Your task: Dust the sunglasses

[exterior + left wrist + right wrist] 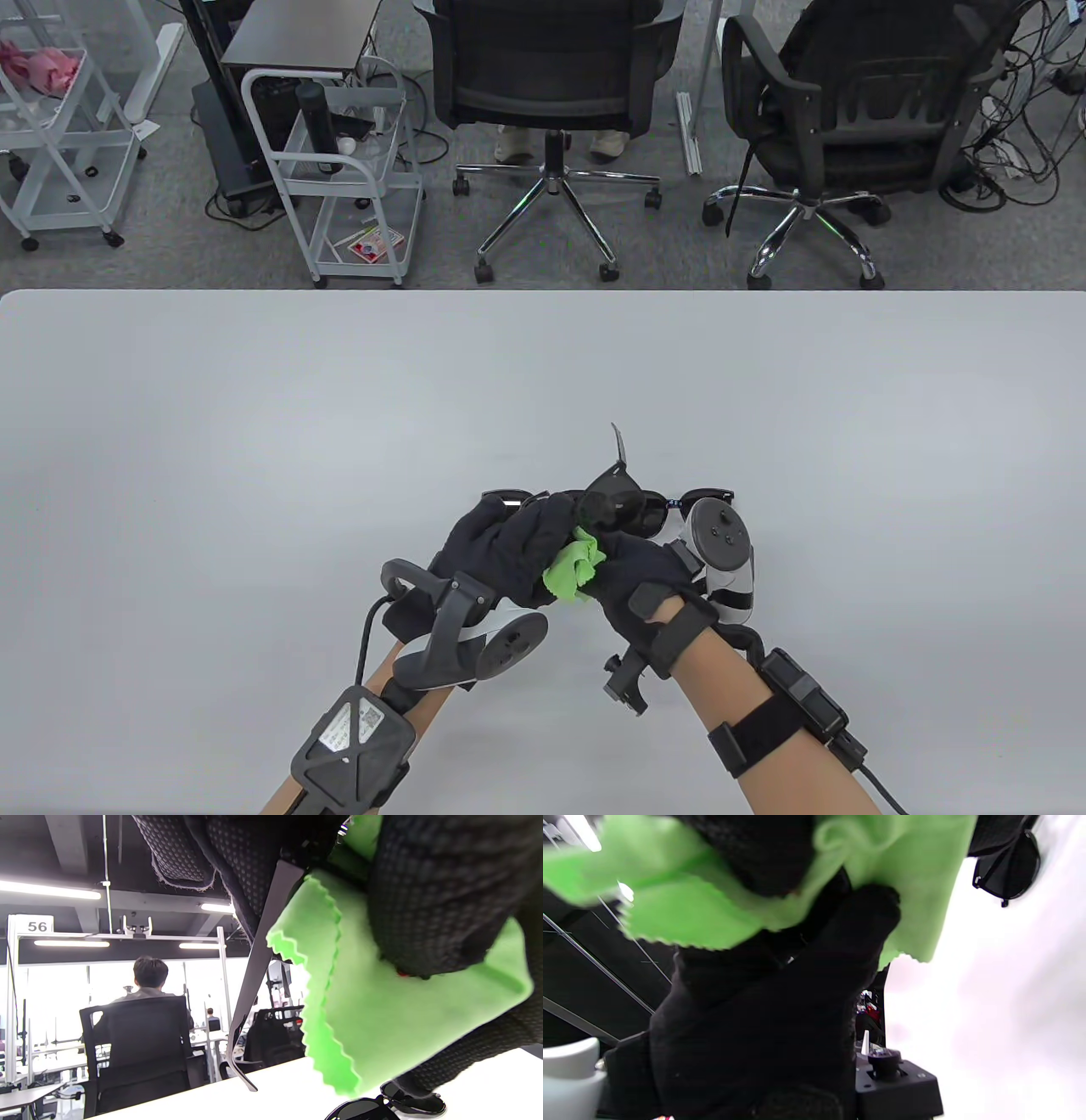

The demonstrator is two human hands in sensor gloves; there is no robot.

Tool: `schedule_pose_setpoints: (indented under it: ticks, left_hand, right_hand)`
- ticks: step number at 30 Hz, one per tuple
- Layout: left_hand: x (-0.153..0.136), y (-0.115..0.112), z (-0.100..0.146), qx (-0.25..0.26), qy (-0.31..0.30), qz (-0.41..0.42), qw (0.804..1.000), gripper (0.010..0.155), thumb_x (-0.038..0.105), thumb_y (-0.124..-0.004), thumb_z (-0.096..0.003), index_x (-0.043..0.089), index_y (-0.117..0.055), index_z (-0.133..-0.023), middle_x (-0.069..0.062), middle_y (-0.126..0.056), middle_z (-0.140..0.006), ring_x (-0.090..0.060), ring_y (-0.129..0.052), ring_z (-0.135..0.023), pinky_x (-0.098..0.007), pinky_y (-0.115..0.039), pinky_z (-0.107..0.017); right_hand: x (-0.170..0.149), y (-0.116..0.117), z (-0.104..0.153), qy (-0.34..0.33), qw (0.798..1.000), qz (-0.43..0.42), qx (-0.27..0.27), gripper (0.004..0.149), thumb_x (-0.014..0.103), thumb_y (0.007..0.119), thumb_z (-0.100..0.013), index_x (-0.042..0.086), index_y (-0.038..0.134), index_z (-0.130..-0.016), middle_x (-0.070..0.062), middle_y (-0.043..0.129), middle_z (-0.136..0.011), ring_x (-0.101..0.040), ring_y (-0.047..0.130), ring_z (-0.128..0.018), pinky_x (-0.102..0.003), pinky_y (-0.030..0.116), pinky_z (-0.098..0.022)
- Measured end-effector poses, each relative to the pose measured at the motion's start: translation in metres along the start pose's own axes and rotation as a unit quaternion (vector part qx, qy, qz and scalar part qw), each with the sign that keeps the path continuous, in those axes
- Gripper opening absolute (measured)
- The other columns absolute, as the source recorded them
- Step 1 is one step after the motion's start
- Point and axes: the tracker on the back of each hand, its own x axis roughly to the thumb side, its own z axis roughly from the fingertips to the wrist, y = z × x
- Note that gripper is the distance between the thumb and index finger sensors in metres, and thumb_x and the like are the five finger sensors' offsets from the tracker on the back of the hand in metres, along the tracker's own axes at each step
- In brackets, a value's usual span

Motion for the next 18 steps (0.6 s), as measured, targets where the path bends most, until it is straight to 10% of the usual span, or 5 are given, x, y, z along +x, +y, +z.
schedule_pose_setpoints:
  ticks: [8,18]
  left_hand:
    - [0.0023,-0.0006,-0.0029,-0.001,0.004,0.009,1.000,0.100,0.062,-0.099,-0.0195,0.032,-0.056,-0.104,0.014,-0.081,-0.097,0.008,-0.110,-0.058,-0.035,-0.077,-0.073]
    - [0.0058,-0.0006,-0.0014,0.004,-0.005,-0.015,1.000,0.099,0.061,-0.099,-0.0201,0.032,-0.056,-0.104,0.014,-0.081,-0.097,0.007,-0.110,-0.059,-0.035,-0.077,-0.073]
  right_hand:
    - [0.0041,-0.0016,0.0014,-0.017,0.997,0.045,-0.064,0.042,0.044,0.086,-0.045,0.015,0.091,-0.075,-0.002,0.102,-0.068,-0.029,0.102,-0.065,-0.062,0.071,-0.058]
    - [0.0058,0.0007,0.0004,-0.008,0.996,0.064,-0.064,0.041,0.032,0.094,-0.039,0.017,0.088,-0.076,-0.001,0.100,-0.071,-0.029,0.101,-0.068,-0.062,0.070,-0.058]
